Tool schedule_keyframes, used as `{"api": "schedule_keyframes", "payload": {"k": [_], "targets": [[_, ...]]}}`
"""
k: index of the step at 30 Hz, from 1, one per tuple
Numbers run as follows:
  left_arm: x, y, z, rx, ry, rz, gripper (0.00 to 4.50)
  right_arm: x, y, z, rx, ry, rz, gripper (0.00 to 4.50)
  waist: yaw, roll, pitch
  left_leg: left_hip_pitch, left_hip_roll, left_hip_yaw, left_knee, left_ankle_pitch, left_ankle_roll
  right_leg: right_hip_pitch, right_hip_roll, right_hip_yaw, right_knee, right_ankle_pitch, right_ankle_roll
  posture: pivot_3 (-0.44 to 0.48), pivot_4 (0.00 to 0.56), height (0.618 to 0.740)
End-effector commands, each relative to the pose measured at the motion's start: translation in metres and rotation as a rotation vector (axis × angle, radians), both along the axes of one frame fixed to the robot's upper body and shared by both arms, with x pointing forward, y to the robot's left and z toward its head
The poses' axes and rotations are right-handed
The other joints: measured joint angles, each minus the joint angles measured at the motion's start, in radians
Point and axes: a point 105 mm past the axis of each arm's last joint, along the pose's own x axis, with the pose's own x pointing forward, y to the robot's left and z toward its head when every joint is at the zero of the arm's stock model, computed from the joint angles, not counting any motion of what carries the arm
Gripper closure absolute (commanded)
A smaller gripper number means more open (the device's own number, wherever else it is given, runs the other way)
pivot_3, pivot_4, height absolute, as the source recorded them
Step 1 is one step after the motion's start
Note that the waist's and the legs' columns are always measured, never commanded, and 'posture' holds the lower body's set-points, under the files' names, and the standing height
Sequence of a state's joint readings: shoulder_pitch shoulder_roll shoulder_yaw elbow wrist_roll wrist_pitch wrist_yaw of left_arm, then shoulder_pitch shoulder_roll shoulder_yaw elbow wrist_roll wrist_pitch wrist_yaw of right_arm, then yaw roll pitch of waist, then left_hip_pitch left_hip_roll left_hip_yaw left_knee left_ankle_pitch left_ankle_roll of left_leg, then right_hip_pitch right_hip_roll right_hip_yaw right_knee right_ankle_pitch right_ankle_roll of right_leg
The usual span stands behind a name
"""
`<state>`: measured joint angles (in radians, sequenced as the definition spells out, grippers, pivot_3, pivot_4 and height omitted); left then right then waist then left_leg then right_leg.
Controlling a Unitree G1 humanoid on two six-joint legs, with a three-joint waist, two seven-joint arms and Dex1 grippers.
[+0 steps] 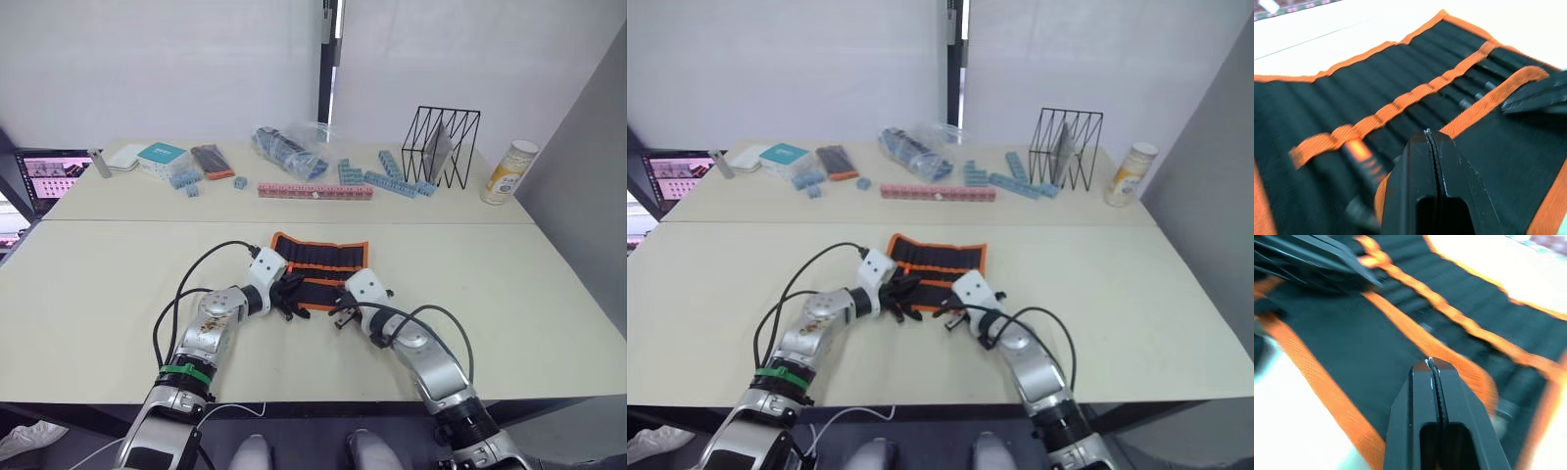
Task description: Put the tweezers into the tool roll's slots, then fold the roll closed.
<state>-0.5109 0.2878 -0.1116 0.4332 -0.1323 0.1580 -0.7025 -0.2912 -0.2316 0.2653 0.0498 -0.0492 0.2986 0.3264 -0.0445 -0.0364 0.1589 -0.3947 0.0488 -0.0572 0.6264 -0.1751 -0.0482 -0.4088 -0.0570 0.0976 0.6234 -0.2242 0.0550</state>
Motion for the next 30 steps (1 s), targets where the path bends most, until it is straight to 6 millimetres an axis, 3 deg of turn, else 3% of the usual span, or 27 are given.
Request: {"api": "schedule_keyframes", "payload": {"k": [1, 7, 13, 16, 20, 22, 27, 30], "targets": [[-0.001, 0.024, -0.018, 0.012, 0.079, 0.087, 4.48, -0.002, -0.037, -0.028, -0.049, 0.101, -0.147, 4.50, -0.001, 0.000, 0.000, 0.002, 0.000, 0.000, 0.000, 0.000, 0.000, 0.002, 0.000, 0.000, -0.001, 0.000, 0.000, 0.000, 0.150, 0.737], [-0.003, 0.023, -0.017, -0.006, 0.080, 0.078, 4.48, -0.017, -0.031, -0.026, -0.028, 0.117, -0.052, 4.50, -0.002, 0.001, -0.001, 0.003, 0.000, 0.000, -0.001, -0.001, -0.001, 0.005, -0.001, -0.001, -0.011, 0.000, -0.001, 0.000, 0.150, 0.737], [-0.003, 0.024, -0.005, -0.061, 0.051, 0.074, 4.48, -0.023, -0.041, -0.012, -0.019, 0.092, -0.041, 4.50, -0.002, 0.001, -0.001, 0.000, 0.000, 0.002, -0.002, -0.001, -0.001, 0.004, -0.002, 0.000, -0.012, -0.001, 0.000, 0.000, 0.150, 0.737], [-0.009, 0.020, 0.014, -0.125, 0.004, 0.012, 4.48, -0.023, -0.042, -0.001, -0.017, 0.039, -0.012, 4.50, -0.008, 0.001, -0.001, -0.001, 0.000, 0.002, -0.002, -0.001, -0.001, 0.002, -0.002, -0.001, -0.012, -0.001, 0.000, 0.000, 0.150, 0.737], [-0.020, 0.020, 0.045, -0.216, -0.066, -0.065, 4.48, -0.025, -0.039, 0.023, 0.106, -0.021, 0.044, 4.50, -0.003, 0.001, 0.000, -0.014, 0.000, 0.002, -0.002, 0.001, 0.001, -0.011, -0.002, 0.000, -0.011, 0.000, 0.001, 0.000, 0.150, 0.737], [-0.024, 0.028, 0.061, -0.231, -0.099, -0.089, 4.48, -0.029, -0.040, 0.041, 0.191, -0.046, 0.081, 4.50, 0.000, 0.001, 0.002, -0.020, 0.000, 0.002, -0.002, 0.005, 0.007, -0.015, -0.002, 0.000, -0.010, 0.002, 0.004, 0.000, 0.150, 0.737], [-0.033, 0.047, 0.078, -0.197, -0.116, -0.130, 4.48, -0.033, -0.055, 0.063, 0.309, -0.033, 0.089, 4.50, 0.001, 0.002, 0.003, -0.021, 0.000, 0.001, -0.003, 0.002, 0.004, -0.016, -0.001, 0.000, -0.009, 0.004, 0.005, 0.000, 0.150, 0.737], [-0.039, 0.076, 0.081, -0.141, -0.048, -0.152, 4.48, -0.036, -0.075, 0.068, 0.325, 0.009, 0.091, 4.50, 0.000, 0.002, 0.005, -0.021, 0.000, 0.001, -0.004, 0.000, 0.004, -0.016, -0.001, 0.000, -0.010, 0.003, 0.005, 0.000, 0.150, 0.737]]}}
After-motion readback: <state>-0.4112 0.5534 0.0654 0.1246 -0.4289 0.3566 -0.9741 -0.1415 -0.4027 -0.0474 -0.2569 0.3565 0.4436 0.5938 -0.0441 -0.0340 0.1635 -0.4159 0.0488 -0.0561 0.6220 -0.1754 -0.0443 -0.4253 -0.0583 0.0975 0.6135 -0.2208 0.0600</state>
